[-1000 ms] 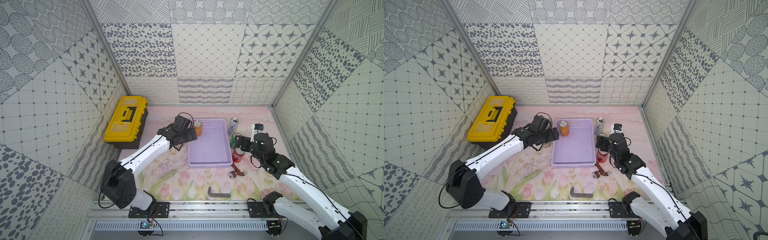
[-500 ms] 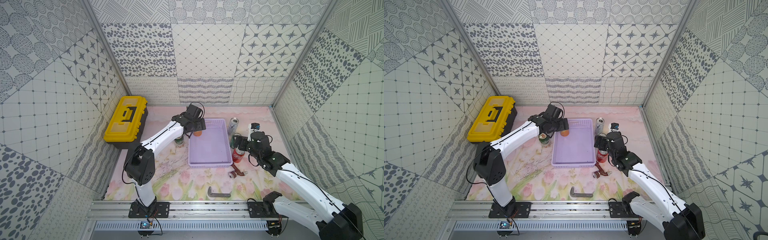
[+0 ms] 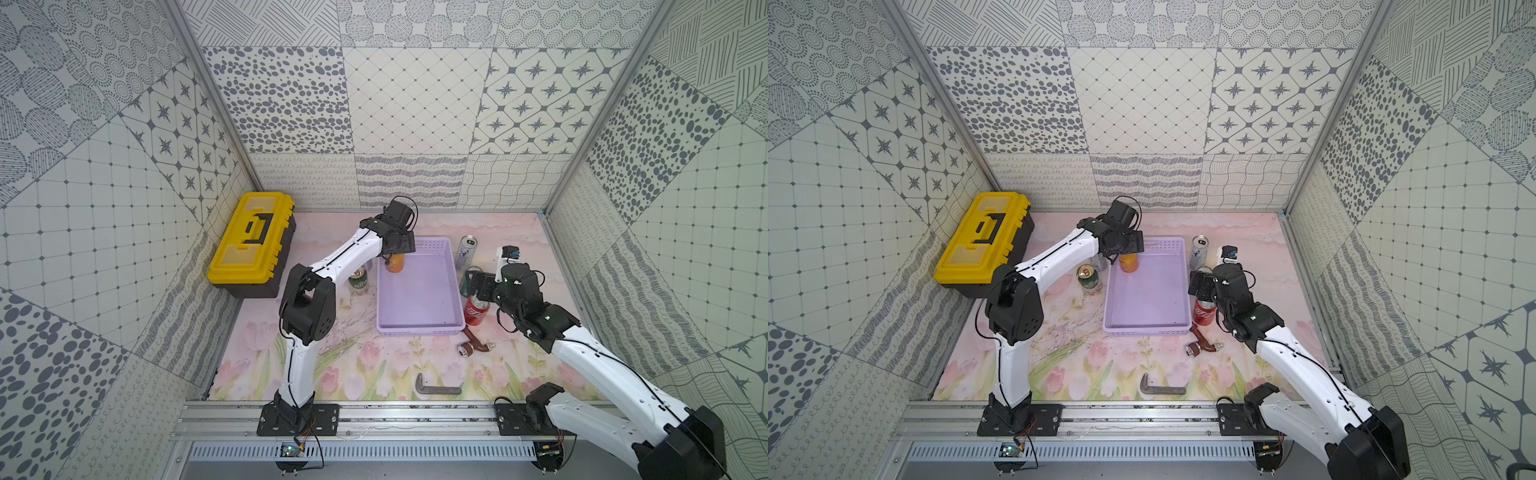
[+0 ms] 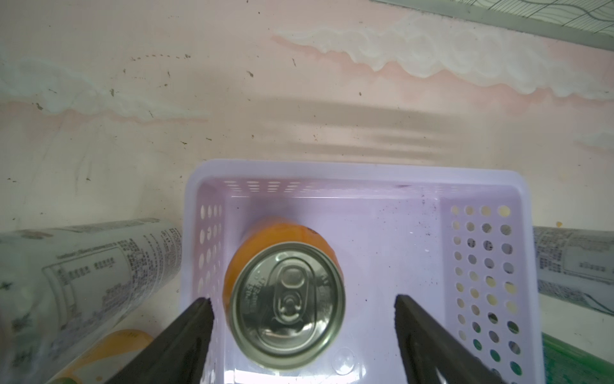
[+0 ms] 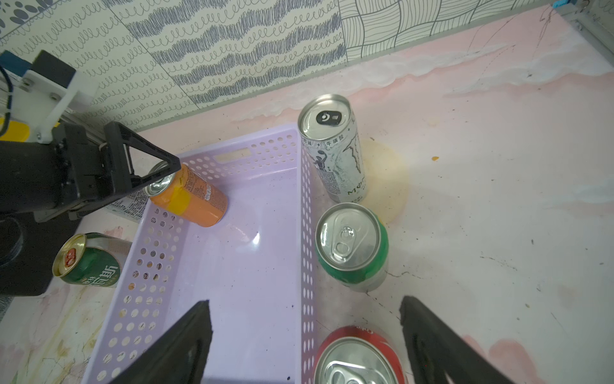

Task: Take out the drinks from the basket
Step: Pick up the drink from the basket.

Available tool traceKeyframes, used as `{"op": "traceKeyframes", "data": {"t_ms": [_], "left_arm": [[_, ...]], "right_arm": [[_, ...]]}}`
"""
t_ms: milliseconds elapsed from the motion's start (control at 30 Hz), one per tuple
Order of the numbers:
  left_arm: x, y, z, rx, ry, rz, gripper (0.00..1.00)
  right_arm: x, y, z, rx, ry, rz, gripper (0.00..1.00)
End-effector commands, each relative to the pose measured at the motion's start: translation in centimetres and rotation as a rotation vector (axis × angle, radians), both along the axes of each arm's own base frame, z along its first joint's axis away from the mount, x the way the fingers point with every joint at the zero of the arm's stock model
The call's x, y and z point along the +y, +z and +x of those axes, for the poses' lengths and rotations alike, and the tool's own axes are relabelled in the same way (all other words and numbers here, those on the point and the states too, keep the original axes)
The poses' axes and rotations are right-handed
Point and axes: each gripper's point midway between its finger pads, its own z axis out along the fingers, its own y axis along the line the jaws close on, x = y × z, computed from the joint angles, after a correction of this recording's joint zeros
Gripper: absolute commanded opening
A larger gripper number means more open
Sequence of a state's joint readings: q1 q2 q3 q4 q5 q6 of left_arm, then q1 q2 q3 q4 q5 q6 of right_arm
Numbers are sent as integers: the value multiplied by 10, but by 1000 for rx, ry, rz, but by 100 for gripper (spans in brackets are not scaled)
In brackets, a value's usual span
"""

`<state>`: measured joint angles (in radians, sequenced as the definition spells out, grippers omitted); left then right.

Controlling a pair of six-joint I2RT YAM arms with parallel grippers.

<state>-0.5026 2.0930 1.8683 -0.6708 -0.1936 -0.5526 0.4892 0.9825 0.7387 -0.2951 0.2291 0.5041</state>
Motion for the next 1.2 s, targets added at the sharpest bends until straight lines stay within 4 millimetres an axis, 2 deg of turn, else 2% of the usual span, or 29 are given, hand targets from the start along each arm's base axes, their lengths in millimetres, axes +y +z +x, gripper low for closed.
{"op": "traceKeyframes", "data": {"t_ms": [0,367,633,733,933,1167], "left_arm": [[8,-15,-2,64,-10,34,88],[8,-36,3,108,-10,78,81],[4,-29,3,99,-18,49,69],[2,-18,3,81,-21,33,66],[-6,27,-1,-4,-47,-11,63],[-11,70,-21,-73,-79,-35,62]], "right_arm": [[0,23,6,-68,-2,11,93],[0,24,7,-69,-2,6,93],[-1,23,7,-67,-7,2,93],[0,21,7,-64,-6,1,93],[-1,21,8,-65,-11,2,93],[0,21,9,-65,-11,2,93]]}}
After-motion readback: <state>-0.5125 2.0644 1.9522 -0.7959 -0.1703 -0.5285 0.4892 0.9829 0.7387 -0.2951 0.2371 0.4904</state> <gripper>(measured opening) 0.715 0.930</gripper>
